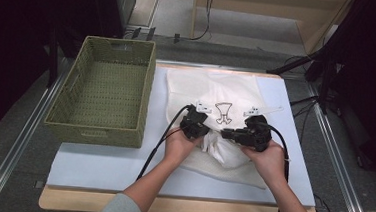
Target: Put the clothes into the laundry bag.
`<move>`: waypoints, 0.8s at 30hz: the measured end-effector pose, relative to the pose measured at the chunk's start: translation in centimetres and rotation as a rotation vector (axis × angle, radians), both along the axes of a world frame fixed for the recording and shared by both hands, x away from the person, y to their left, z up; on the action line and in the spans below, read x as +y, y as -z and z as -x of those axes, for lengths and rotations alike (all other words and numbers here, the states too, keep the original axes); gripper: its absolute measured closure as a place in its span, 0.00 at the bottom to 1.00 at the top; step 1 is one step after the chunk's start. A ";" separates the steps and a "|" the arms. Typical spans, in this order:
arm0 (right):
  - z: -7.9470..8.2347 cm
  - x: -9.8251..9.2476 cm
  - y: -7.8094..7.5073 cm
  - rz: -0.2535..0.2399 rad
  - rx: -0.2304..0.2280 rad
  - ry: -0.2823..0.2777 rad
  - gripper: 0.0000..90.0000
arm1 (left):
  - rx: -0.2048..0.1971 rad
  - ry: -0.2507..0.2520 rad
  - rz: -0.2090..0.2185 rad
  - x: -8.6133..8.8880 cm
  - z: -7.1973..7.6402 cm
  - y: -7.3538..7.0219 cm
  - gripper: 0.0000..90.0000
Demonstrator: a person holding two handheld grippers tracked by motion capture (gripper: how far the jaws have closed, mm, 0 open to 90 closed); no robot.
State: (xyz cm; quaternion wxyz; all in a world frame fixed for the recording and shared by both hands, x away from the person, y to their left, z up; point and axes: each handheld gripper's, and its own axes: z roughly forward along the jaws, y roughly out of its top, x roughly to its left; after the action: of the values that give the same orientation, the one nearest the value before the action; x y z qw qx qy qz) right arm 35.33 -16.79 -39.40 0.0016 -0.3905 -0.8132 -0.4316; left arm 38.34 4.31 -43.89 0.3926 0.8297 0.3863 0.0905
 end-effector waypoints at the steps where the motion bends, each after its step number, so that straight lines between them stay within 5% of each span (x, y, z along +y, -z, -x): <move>1: 0.0 -0.1 0.0 -0.001 0.002 0.002 0.97 | 0.004 0.010 0.003 0.3 0.2 -0.2 1.00; 12: -0.1 -0.4 0.0 -0.006 -0.004 0.005 0.97 | -0.027 0.081 -0.006 2.2 3.7 -2.6 1.00; 20: 0.0 -0.5 -0.1 -0.007 -0.002 0.010 0.97 | -0.023 0.127 0.013 1.7 6.0 -2.1 1.00; 24: 0.0 -0.3 -0.1 -0.006 0.000 0.010 0.97 | -0.013 0.104 -0.023 0.8 5.3 -0.5 1.00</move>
State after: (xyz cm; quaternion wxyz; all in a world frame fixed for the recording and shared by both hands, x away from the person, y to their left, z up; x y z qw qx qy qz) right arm 35.34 -17.13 -39.29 0.0007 -0.3945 -0.8099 -0.4341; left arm 33.06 5.15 -43.41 0.3898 0.8524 0.3392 0.0798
